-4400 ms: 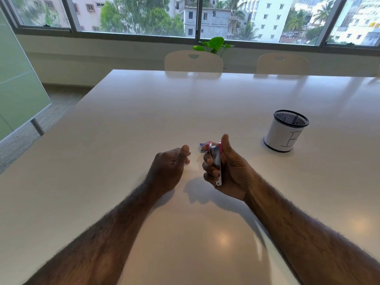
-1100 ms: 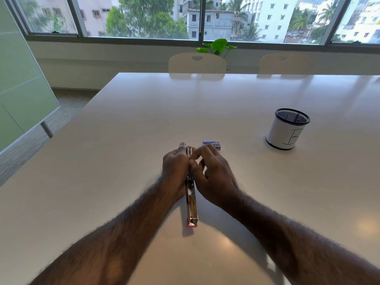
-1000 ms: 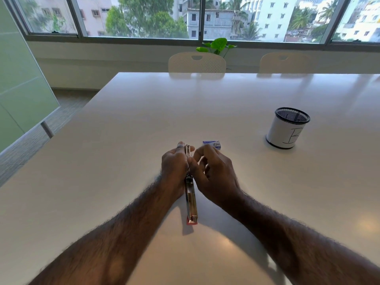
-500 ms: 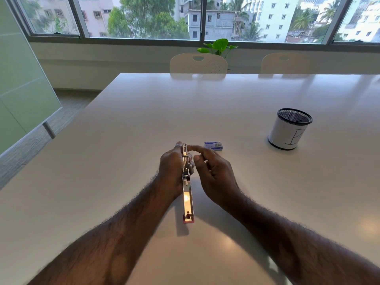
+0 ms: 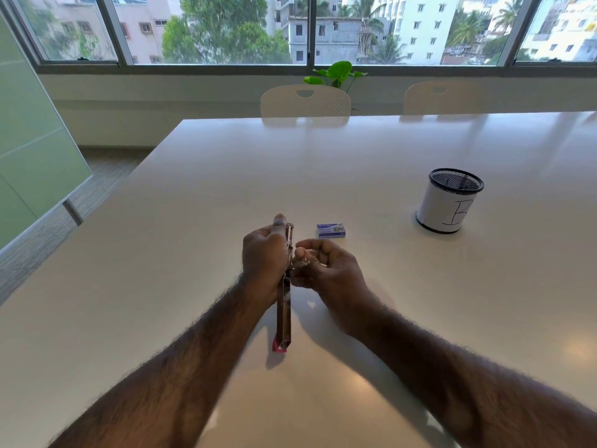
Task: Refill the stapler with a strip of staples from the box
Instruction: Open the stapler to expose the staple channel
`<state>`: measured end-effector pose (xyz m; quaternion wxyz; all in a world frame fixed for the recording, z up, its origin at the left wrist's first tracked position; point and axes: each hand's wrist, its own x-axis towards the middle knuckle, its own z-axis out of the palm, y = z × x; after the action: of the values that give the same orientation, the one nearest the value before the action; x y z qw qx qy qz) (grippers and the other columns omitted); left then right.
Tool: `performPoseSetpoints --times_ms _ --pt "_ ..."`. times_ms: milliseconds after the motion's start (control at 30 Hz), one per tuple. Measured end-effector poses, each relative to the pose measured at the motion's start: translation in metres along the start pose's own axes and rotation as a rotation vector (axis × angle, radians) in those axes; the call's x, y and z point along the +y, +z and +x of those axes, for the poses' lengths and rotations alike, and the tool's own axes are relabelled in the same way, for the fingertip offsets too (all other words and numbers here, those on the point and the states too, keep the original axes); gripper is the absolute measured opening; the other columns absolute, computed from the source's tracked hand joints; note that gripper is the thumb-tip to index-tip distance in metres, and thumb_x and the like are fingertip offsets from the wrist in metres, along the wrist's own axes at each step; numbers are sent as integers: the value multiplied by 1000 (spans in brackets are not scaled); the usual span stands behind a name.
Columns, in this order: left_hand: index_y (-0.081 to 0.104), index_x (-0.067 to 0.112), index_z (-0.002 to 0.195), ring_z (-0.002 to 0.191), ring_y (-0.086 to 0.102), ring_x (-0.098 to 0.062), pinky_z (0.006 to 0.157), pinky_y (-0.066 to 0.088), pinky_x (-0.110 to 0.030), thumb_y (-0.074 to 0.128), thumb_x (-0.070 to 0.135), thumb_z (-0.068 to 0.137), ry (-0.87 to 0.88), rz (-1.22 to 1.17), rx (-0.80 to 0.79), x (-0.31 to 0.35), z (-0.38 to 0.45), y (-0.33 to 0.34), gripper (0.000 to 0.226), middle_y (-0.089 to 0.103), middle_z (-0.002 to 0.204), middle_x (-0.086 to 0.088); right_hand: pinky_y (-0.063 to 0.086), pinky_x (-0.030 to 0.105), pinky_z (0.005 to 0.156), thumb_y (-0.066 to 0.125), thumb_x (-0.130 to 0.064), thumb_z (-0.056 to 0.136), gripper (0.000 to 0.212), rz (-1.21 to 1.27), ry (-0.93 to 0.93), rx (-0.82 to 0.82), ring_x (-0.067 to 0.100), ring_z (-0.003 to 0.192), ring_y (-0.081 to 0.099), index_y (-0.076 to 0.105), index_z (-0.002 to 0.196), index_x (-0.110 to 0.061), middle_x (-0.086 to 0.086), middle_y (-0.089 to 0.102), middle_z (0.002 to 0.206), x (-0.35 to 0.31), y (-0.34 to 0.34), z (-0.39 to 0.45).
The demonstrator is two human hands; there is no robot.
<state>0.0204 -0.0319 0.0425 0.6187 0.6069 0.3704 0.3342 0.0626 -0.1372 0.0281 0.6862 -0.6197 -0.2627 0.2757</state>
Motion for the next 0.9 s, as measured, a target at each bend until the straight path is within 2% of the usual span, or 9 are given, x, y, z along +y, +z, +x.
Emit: performPoseSetpoints --times_ms 133,200,233,300,433,567,700,833,900 --pt "72 12 71 43 54 -2 43 42 -15 54 42 95 297 343 4 5 2 0 42 60 50 10 61 26 75 47 -20 101 29 531 352 -106 18 75 69 60 109 3 15 68 86 -8 -4 -1" --pt "77 11 91 60 64 0 50 39 -6 56 40 94 491 452 -1 9 -2 -1 36 76 74 6 61 25 73 46 -19 101 28 597 424 -166 18 76 69 62 107 3 15 71 85 -10 -1 -4" --pt "76 10 101 73 70 -7 56 39 -5 57 40 94 584 514 3 11 -4 -1 36 79 90 0 61 24 69 45 -17 102 28 594 440 -187 17 75 71 64 103 2 14 72 82 -10 1 -6" --pt "74 11 107 82 73 -17 60 42 -8 57 42 93 708 629 -15 11 -6 0 38 78 100 -5 58 22 63 40 -15 103 31 580 458 -193 15 70 73 67 97 1 11 74 76 -10 5 -9" --pt "73 14 109 81 73 -20 69 57 -24 58 45 92 773 763 -65 9 -8 2 38 78 99 -5 60 26 66 35 -12 104 45 641 509 -220 20 75 74 72 85 2 15 74 80 -9 2 -9" --pt "74 14 105 69 68 -17 63 52 -21 60 48 89 742 862 -90 10 -7 3 40 78 94 -4 61 28 70 32 -12 104 55 661 528 -289 21 78 73 78 75 0 17 72 83 -9 3 -10" --pt "73 15 105 71 68 -20 66 59 -30 58 50 89 702 964 -111 10 -10 5 42 77 92 -4 60 26 69 30 -13 104 56 697 522 -325 21 76 73 77 77 1 17 72 80 -8 3 -11" --pt "74 13 100 68 66 -16 57 51 -21 56 46 92 758 864 -80 20 -7 2 39 77 89 -5 60 25 62 38 -10 100 41 653 554 -312 18 64 69 71 80 2 15 68 73 -14 -2 -8" --pt "74 12 100 67 66 -15 59 54 -21 55 45 93 784 842 -95 20 -6 3 38 77 89 -5 59 24 60 36 -11 100 44 669 580 -306 18 61 69 72 78 2 15 69 72 -14 -5 -5"
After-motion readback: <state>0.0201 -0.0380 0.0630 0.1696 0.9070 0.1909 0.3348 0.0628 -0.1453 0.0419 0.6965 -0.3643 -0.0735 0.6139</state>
